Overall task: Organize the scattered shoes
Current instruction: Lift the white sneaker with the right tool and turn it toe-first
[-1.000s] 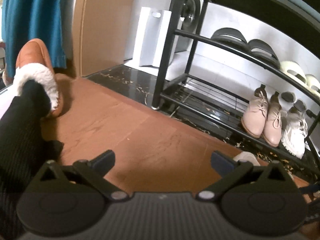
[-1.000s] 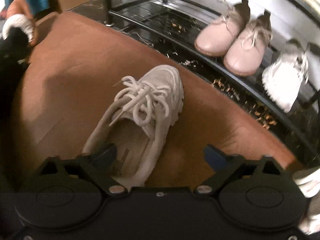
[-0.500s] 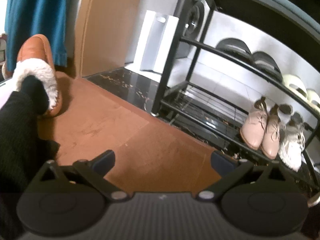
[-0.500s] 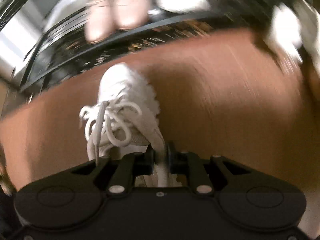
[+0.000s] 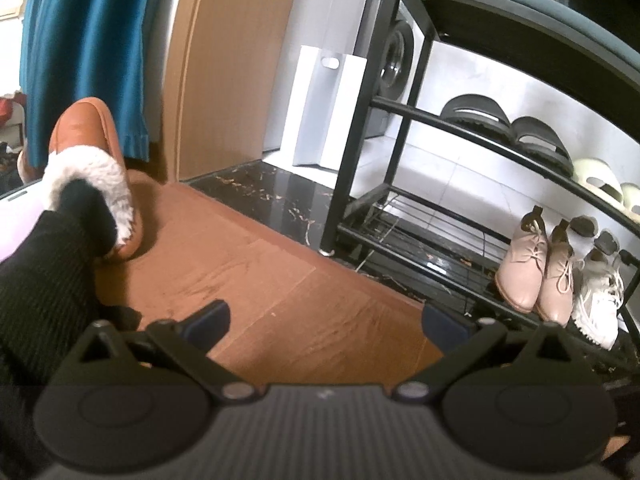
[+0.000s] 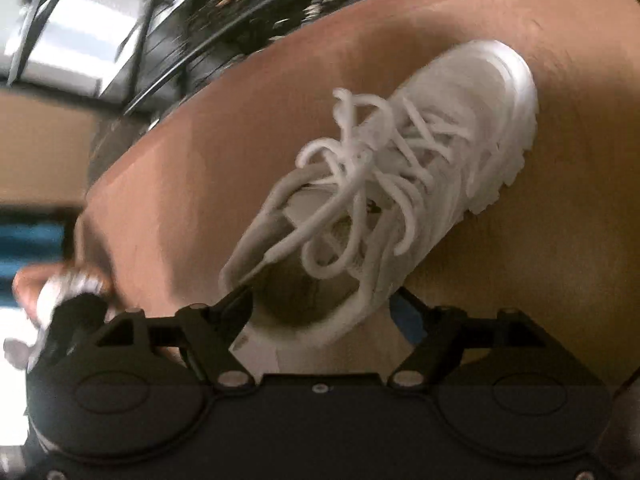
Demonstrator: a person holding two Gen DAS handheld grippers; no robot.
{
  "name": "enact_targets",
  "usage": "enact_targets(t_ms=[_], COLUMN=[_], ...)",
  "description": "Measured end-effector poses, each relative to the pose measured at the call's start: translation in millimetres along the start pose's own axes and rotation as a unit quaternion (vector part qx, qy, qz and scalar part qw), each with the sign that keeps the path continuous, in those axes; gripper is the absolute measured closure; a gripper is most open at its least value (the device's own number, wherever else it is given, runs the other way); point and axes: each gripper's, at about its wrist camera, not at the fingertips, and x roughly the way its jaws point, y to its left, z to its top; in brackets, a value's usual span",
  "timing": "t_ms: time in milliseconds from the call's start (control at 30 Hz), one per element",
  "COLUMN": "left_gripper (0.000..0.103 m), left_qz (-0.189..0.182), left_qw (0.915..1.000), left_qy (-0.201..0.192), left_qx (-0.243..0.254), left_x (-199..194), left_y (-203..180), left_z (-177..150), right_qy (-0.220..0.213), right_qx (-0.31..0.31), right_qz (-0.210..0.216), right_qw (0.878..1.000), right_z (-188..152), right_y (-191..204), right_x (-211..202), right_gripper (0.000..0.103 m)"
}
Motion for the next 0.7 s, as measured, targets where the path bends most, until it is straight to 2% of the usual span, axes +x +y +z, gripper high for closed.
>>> enact_targets(t_ms=[33,67,167,200,233,267,300,333,367,433,500,533,567,700], left_gripper=[0.001,0.001,0.001,0.001,0.001,0.001,0.001,0.001,0.001,0.001,0.001,0.001,0.001,0.001], left_qz=[0.000,-0.001,-0.004,-0.005,-0.006,-0.008,-0.010,-0.008,-0.003,0.008,0.013,0.010,0.005,-0.007], left_qw=[1.0000,1.0000,0.9999,0.9998,0.9997,0.9997,0.9995,0.9995,0.9994,0.9991,0.9984,0.9981,0.9978,0.9967], left_qy=[0.002,0.004,0.005,0.005,0.006,0.004,0.001,0.000,-0.004,-0.011,-0.014,-0.012,-0.010,-0.007], left_qx=[-0.001,-0.001,0.012,0.017,0.021,0.025,0.030,0.031,0.034,0.040,0.054,0.060,0.066,0.081], left_x=[2,4,5,6,6,6,5,4,3,0,-1,-1,0,2], left_y=[0,-2,-8,-10,-12,-14,-16,-17,-20,-26,-34,-37,-39,-45], left_z=[0,0,-3,-4,-4,-5,-7,-7,-9,-14,-20,-22,-24,-26], right_qy=[0.005,0.012,0.039,0.041,0.017,-0.032,-0.080,-0.118,-0.131,-0.105,-0.083,-0.072,-0.061,-0.067], right_qx=[-0.017,-0.040,-0.093,-0.127,-0.192,-0.311,-0.424,-0.523,-0.595,-0.714,-0.770,-0.788,-0.795,-0.787], right_qz=[0.003,0.008,0.044,0.053,0.037,-0.001,-0.039,-0.076,-0.104,-0.136,-0.141,-0.144,-0.144,-0.139], right_qw=[1.000,0.999,0.994,0.990,0.981,0.950,0.901,0.841,0.786,0.679,0.617,0.594,0.586,0.597], right_z=[4,5,7,9,9,5,2,-5,-13,-30,-42,-46,-49,-43], right_y=[0,0,3,8,15,26,37,44,42,31,22,18,16,14], right_x=[-8,-19,-50,-59,-64,-71,-77,-78,-71,-50,-36,-24,-12,17], right_gripper=[0.013,0.012,0.011,0.011,0.010,0.008,0.003,0.001,0.001,0.001,0.001,0.001,0.001,0.001])
